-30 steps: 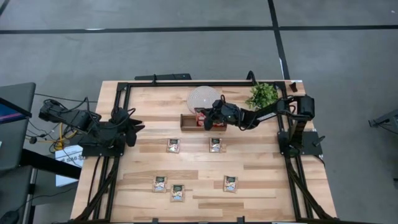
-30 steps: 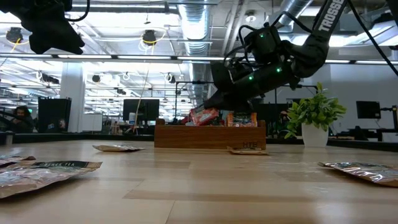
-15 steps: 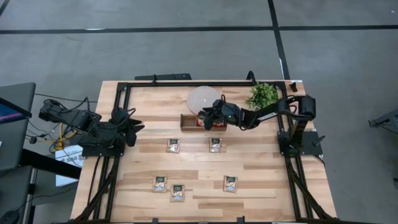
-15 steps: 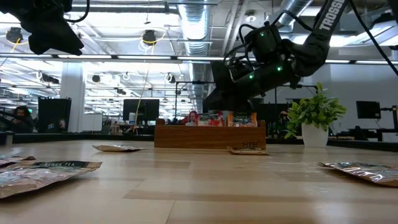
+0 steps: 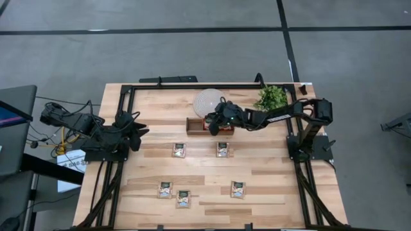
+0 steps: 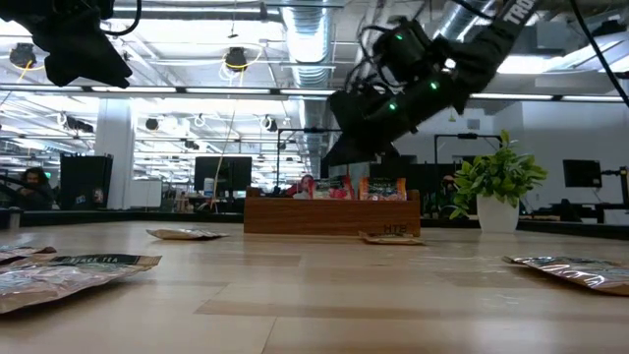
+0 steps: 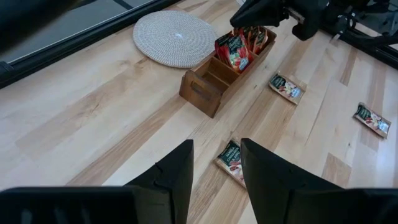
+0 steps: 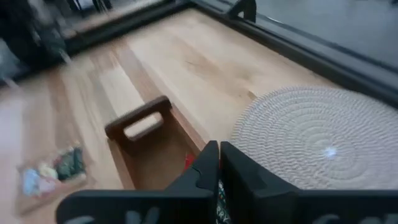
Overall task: Pick & Place Tea
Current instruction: Put the red tea bag into the middle compartment of the wooden organizer
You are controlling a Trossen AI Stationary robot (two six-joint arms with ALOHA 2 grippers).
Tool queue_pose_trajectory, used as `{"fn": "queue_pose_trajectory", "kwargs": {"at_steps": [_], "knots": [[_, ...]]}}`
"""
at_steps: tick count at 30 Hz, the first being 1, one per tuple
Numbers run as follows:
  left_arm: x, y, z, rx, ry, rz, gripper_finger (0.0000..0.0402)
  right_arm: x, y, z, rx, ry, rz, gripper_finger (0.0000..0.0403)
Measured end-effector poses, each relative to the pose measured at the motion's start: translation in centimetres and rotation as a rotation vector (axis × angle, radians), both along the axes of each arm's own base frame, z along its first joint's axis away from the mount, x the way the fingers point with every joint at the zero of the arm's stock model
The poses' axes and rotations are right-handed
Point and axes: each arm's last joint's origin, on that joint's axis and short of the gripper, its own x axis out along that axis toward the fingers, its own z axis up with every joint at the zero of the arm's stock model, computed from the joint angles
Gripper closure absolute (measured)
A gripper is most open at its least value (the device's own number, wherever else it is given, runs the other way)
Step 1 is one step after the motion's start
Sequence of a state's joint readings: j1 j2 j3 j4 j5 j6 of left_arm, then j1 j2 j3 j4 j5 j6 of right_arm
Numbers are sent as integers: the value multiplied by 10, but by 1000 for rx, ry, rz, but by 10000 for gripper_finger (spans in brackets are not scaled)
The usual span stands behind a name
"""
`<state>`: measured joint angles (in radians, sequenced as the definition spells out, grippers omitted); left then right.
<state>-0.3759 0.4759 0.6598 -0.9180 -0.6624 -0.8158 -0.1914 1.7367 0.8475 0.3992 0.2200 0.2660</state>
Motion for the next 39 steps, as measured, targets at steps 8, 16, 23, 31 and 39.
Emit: {"fn": "queue_pose_trajectory", "kwargs": {"at_steps": [8,16,23,31,39], "knots": [[0,0,0,-2,-5,1,278,13,0,21,-111,188,-6,395],[0,0,0,-4,-8,2,278,11,6,16,-83,250,28,401],[0,0,1,-6,-9,3,278,11,11,14,-80,268,45,402],[0,0,1,-6,-9,3,278,8,11,11,-58,313,37,402],[0,0,1,9,-2,-7,278,8,11,10,-58,312,37,402]]}}
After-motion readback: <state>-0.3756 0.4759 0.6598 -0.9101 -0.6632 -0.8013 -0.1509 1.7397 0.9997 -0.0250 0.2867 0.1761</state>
